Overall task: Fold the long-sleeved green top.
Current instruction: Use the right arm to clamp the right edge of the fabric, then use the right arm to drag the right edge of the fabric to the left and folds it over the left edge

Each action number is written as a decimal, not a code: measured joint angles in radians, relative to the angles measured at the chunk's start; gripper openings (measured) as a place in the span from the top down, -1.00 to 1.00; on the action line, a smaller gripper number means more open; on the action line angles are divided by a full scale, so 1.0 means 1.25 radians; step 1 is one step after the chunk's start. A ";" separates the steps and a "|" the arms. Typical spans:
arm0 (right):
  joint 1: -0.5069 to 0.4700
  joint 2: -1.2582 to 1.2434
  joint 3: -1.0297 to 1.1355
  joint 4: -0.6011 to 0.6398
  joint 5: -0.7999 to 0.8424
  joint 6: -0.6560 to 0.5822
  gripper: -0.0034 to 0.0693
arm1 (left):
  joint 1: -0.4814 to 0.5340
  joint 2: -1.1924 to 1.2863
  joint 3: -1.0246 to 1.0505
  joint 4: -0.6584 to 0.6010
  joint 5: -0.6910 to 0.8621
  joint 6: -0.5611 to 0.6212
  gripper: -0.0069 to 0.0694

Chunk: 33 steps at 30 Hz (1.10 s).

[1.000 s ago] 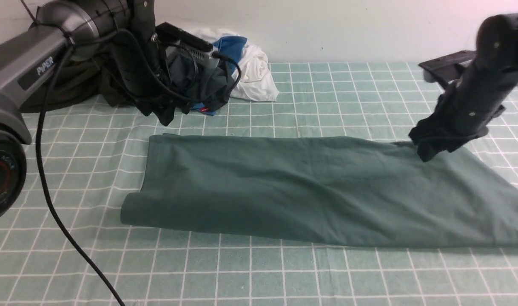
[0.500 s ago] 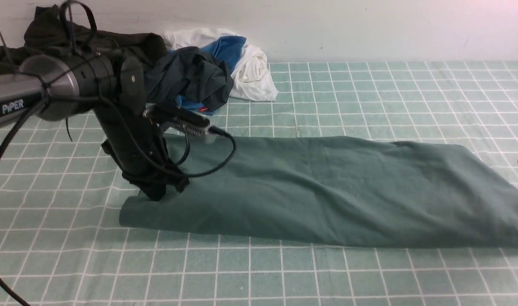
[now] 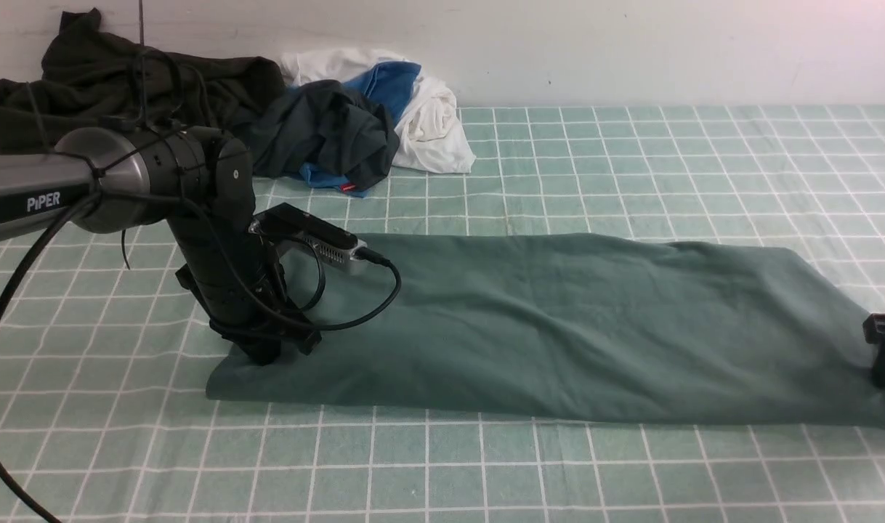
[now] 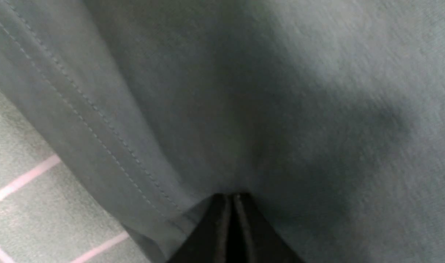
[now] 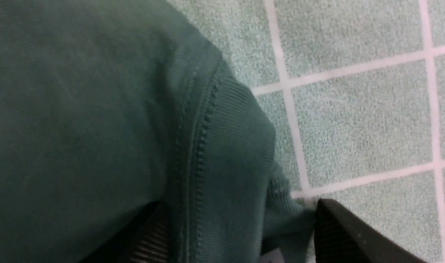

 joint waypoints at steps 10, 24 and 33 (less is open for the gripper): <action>0.057 -0.017 -0.036 -0.023 0.046 -0.024 0.61 | 0.000 -0.011 0.000 0.000 0.007 0.000 0.83; 0.304 -0.250 -0.388 -0.029 0.243 -0.069 0.83 | 0.000 -0.473 0.007 0.075 0.143 -0.085 0.83; 0.682 -0.078 -0.579 0.052 0.176 -0.089 0.83 | 0.000 -0.720 0.061 0.150 0.224 -0.140 0.83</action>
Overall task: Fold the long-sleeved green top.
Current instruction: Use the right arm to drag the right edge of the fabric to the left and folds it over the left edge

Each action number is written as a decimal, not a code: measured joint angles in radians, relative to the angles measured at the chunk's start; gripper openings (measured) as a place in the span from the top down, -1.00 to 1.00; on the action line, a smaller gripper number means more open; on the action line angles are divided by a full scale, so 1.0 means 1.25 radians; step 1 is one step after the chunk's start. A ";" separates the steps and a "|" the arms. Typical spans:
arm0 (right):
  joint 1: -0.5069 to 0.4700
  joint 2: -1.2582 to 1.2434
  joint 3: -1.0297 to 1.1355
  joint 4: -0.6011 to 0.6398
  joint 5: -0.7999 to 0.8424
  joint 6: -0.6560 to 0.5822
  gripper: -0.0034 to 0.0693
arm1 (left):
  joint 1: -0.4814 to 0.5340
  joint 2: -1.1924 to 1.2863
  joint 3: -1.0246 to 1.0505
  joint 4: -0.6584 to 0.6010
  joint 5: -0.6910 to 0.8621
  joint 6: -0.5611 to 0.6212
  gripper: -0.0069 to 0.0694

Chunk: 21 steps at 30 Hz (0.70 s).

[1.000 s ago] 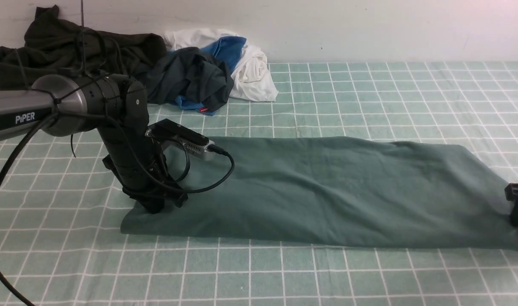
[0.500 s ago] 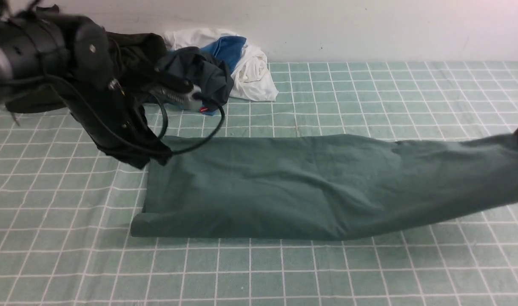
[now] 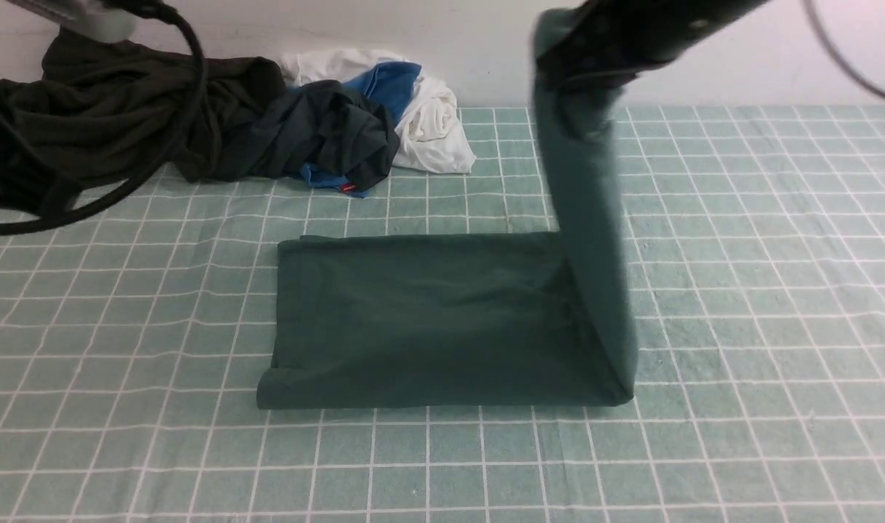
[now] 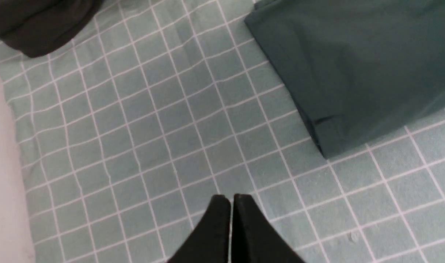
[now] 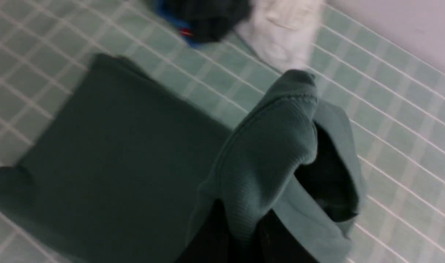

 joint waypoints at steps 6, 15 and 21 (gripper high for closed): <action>0.135 0.207 -0.038 0.050 -0.149 -0.001 0.82 | 0.000 -0.122 0.093 0.005 0.013 -0.010 0.83; 0.157 0.299 -0.165 0.136 -0.099 -0.010 -0.05 | 0.000 -0.288 0.280 0.021 -0.047 -0.078 0.83; 0.152 0.209 -0.282 0.083 0.141 -0.015 -0.43 | 0.000 -0.465 0.447 0.025 -0.131 -0.131 0.83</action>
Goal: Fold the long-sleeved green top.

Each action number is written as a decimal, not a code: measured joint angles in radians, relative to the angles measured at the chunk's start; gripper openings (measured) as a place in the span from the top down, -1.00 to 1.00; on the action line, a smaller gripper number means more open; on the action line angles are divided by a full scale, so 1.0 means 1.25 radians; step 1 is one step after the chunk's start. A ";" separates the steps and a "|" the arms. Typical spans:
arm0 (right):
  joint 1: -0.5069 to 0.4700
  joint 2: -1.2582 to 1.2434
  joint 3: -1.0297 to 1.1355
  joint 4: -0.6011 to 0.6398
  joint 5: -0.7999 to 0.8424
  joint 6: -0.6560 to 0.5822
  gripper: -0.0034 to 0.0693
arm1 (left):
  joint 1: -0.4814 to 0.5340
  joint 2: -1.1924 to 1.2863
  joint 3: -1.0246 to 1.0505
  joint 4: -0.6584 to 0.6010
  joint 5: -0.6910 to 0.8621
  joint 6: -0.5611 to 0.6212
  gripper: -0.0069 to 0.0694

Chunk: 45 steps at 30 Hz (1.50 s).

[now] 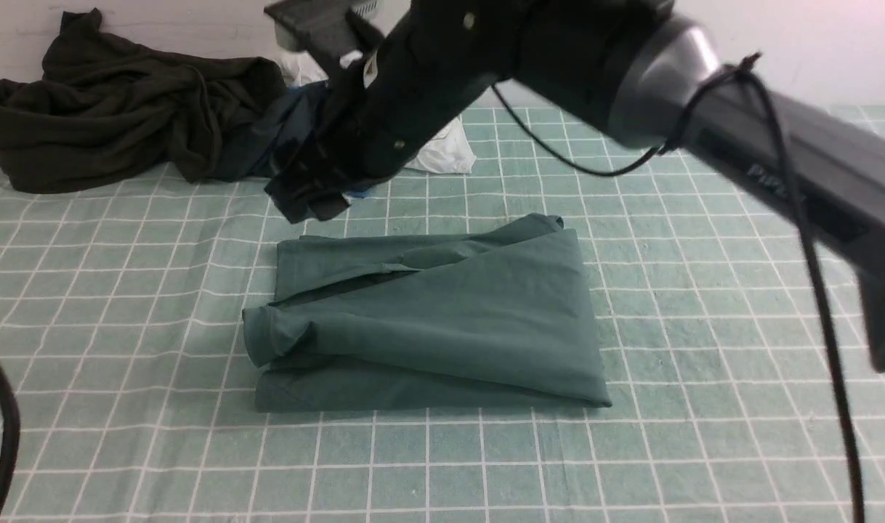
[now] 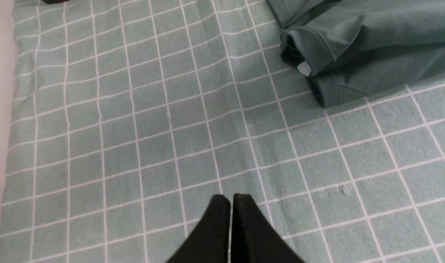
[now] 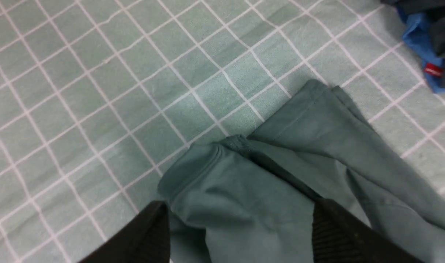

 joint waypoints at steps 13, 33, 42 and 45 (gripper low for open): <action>-0.057 -0.359 0.342 -0.022 0.023 -0.006 0.61 | 0.000 -0.273 0.216 0.002 -0.100 -0.007 0.83; -0.085 -1.061 1.066 0.022 -0.368 -0.006 0.94 | 0.000 -0.282 0.224 0.002 -0.086 -0.007 0.83; -0.085 -1.136 1.083 0.004 -0.340 -0.006 0.94 | 0.000 -0.282 0.224 0.002 -0.083 -0.007 0.83; -0.085 -1.161 1.091 0.001 -0.364 -0.006 0.94 | 0.000 -0.282 0.224 0.002 -0.083 -0.007 0.83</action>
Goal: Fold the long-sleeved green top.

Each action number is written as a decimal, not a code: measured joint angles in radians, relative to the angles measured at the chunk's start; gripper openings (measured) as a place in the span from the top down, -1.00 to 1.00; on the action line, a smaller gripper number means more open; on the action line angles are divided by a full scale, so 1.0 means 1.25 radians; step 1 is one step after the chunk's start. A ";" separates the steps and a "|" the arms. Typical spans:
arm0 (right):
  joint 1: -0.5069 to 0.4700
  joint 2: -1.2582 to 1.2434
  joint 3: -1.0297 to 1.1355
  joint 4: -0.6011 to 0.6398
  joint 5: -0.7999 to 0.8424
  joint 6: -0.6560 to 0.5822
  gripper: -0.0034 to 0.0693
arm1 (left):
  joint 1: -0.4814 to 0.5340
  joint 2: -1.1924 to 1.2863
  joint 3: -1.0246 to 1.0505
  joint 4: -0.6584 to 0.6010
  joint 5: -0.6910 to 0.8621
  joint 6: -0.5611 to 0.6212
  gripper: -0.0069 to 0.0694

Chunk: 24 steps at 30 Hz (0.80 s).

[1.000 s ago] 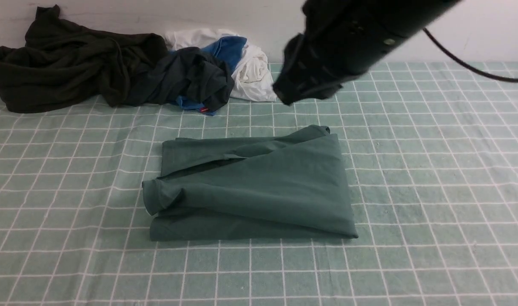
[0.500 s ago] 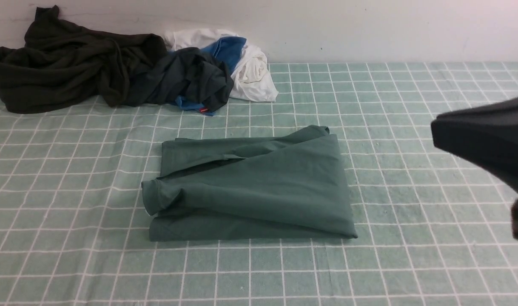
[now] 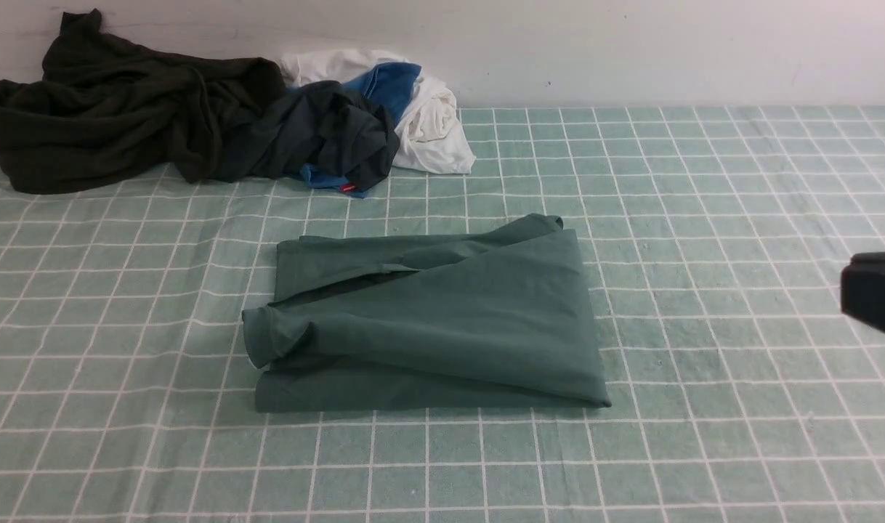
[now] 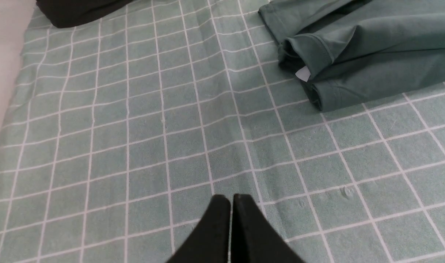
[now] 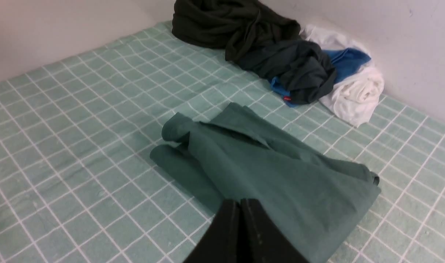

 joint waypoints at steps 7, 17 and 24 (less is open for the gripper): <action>-0.059 -0.155 0.246 -0.027 -0.268 0.010 0.94 | 0.000 0.000 0.000 0.000 0.000 0.000 0.83; -0.432 -0.454 0.607 -0.035 -0.424 0.128 0.94 | 0.000 -0.001 0.000 -0.001 0.000 0.000 0.83; -0.600 -0.520 0.730 -0.121 -0.365 0.237 0.94 | 0.000 -0.001 0.000 -0.001 0.000 0.000 0.83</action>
